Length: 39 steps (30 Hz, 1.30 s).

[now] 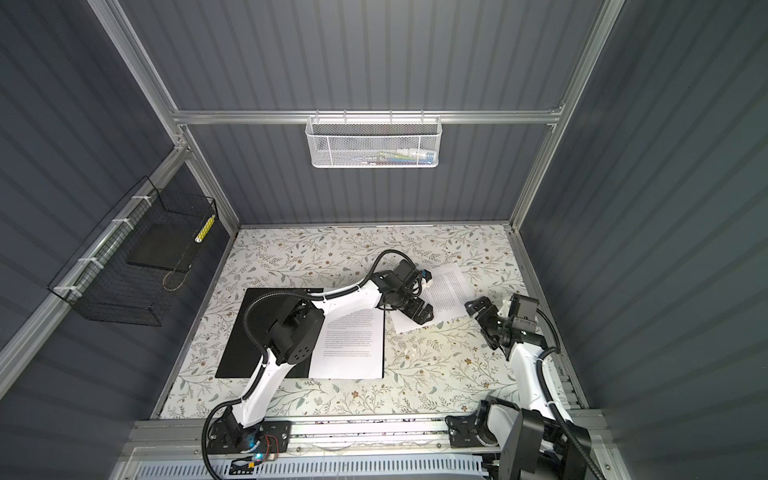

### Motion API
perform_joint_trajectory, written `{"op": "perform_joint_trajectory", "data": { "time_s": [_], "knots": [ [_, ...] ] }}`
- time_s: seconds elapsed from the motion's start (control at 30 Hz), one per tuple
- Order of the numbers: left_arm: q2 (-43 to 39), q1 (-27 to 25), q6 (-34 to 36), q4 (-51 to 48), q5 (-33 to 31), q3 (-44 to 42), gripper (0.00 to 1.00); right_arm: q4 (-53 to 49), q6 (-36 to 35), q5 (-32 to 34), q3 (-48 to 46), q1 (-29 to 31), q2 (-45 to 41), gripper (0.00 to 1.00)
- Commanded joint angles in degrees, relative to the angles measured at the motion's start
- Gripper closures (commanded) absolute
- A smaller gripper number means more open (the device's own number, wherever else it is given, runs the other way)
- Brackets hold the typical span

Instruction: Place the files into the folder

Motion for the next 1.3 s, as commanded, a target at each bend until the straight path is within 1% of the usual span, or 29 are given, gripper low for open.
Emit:
{"op": "perform_joint_trajectory", "data": {
  "time_s": [0.0, 0.1, 0.2, 0.27, 0.33, 0.4, 0.5, 0.67, 0.7, 0.73, 1.0, 1.07, 1.2, 1.27],
  "knots": [
    [0.6, -4.0, -1.4, -1.5, 3.7, -2.8, 0.00, 0.6, -0.4, 0.9, 0.9, -1.3, 2.0, 0.01],
    [-0.3, -6.9, -4.0, 1.2, 4.9, -4.3, 0.00, 0.8, -0.4, 1.1, 2.4, -3.1, 5.3, 0.01],
    [-0.8, -9.8, -6.5, 1.8, 5.3, -4.1, 0.00, 1.0, -0.4, 0.3, 3.7, -4.6, 7.8, 0.01],
    [-2.1, -10.8, -7.8, 1.5, 4.1, -4.0, 0.00, 0.3, -0.9, 0.9, 4.3, -5.6, 7.9, 0.01],
    [-4.5, -10.8, -9.2, 2.5, 3.8, -4.8, 0.00, 0.0, -1.6, 1.2, 4.5, -6.4, 7.5, 0.01],
    [-7.4, -10.8, -9.1, 3.6, 3.3, -5.1, 0.00, -0.6, -2.3, 1.1, 4.8, -7.0, 7.0, 0.01],
    [-9.6, -10.2, -9.0, 4.6, 4.9, -4.4, 0.00, -0.5, -3.3, 1.2, 4.8, -7.2, 7.0, 0.01],
    [-6.6, -8.0, -8.5, 1.8, 5.3, -2.1, 0.00, -0.7, -4.7, 2.8, 6.5, -7.7, 10.1, 0.01],
    [-6.2, -7.6, -8.5, 2.0, 7.0, -2.5, 0.00, -0.7, -4.9, 3.1, 7.0, -7.7, 11.0, 0.01],
    [-6.0, -7.4, -8.6, 2.4, 7.2, -3.0, 0.00, -0.7, -5.2, 3.2, 7.4, -7.7, 11.7, 0.01],
    [-4.0, -6.7, -6.9, 2.4, 6.4, -4.9, 0.00, -1.7, -7.2, 7.4, 12.3, -7.8, 19.6, 0.01],
    [-3.5, -6.6, -6.8, 2.6, 6.2, -5.7, 0.00, -2.9, -7.7, 7.7, 14.0, -7.8, 21.9, 0.01],
    [-3.1, -6.5, -5.3, 2.2, 6.1, -7.4, 0.00, -2.0, -7.2, 7.7, 15.0, -7.7, 24.2, 0.01],
    [-3.4, -6.5, -4.9, 2.3, 4.1, -8.5, 0.00, -2.0, -7.2, 7.8, 15.9, -7.7, 25.9, 0.01]
  ]
}}
